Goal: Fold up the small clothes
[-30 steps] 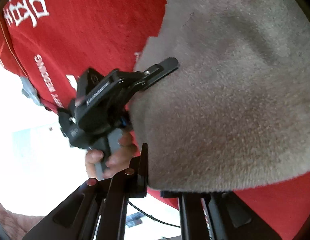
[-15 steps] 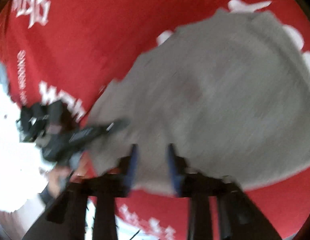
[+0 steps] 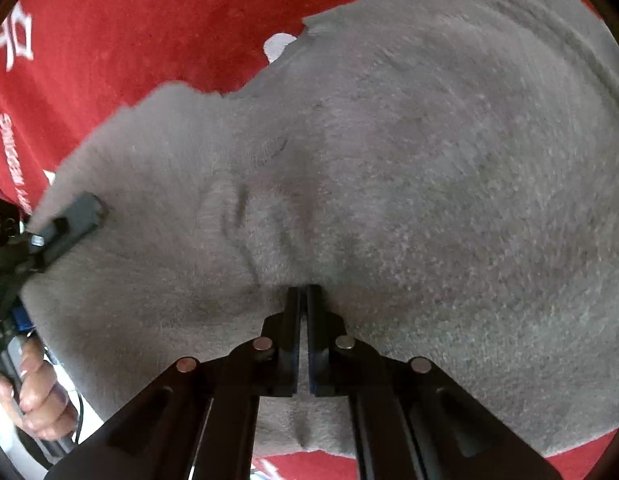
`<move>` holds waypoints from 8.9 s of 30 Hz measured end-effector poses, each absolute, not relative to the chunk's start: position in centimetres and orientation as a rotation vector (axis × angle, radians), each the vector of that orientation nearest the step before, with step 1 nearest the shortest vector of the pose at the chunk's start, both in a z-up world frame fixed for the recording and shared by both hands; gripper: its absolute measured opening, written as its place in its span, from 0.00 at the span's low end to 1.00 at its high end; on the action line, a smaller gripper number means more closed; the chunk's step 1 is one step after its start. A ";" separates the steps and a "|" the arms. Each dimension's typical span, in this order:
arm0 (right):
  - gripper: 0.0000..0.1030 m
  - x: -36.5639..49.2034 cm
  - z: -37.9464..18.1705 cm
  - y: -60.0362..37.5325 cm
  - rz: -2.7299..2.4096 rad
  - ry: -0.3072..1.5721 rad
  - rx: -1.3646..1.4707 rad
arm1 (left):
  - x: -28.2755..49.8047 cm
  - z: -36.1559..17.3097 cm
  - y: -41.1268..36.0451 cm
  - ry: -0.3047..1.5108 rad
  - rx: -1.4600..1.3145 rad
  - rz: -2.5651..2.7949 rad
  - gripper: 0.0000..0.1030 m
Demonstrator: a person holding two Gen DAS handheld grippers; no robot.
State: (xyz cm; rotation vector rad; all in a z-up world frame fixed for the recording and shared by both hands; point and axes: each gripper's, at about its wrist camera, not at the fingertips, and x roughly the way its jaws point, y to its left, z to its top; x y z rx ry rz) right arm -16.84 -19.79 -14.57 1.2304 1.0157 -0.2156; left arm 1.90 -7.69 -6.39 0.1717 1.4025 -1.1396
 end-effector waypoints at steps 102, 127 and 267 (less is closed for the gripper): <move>0.20 -36.6 -12.9 -29.1 -0.437 1.126 1.187 | -8.8 -15.9 -7.2 1.378 0.726 -1.006 0.86; 0.36 -39.3 -8.4 -30.8 -0.719 1.090 1.093 | -7.0 -12.9 -5.9 1.393 0.672 -0.946 0.86; 0.01 -29.8 -10.3 -16.8 -0.321 1.393 0.830 | -4.0 -11.7 5.5 1.459 0.471 -0.842 0.48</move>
